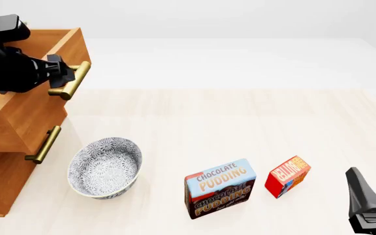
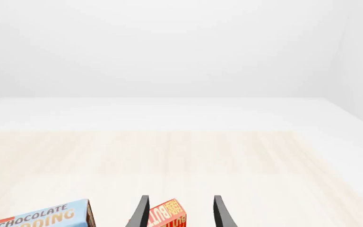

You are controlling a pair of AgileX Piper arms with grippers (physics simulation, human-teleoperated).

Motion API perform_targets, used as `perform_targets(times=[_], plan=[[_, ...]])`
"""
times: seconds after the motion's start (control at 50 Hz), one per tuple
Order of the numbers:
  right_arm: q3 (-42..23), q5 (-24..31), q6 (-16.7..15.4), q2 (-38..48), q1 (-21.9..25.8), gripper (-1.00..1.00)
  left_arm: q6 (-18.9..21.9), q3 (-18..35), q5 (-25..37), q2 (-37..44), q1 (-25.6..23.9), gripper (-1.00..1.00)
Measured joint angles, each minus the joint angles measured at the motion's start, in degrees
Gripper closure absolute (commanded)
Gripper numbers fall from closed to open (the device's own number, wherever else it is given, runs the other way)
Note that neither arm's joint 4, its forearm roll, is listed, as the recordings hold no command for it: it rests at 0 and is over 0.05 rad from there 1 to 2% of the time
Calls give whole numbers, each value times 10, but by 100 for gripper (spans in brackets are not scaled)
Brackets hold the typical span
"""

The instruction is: Put the butter at the back in the top drawer of the cabinet and close it.

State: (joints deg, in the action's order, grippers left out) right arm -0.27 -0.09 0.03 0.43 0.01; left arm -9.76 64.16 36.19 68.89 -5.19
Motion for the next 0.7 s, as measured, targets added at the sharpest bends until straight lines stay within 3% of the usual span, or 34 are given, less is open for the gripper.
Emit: perform_targets(times=[0.7], plan=[[0, 0, 0, 0, 0, -100, -1, -2, -7, 0, -16, -100]])
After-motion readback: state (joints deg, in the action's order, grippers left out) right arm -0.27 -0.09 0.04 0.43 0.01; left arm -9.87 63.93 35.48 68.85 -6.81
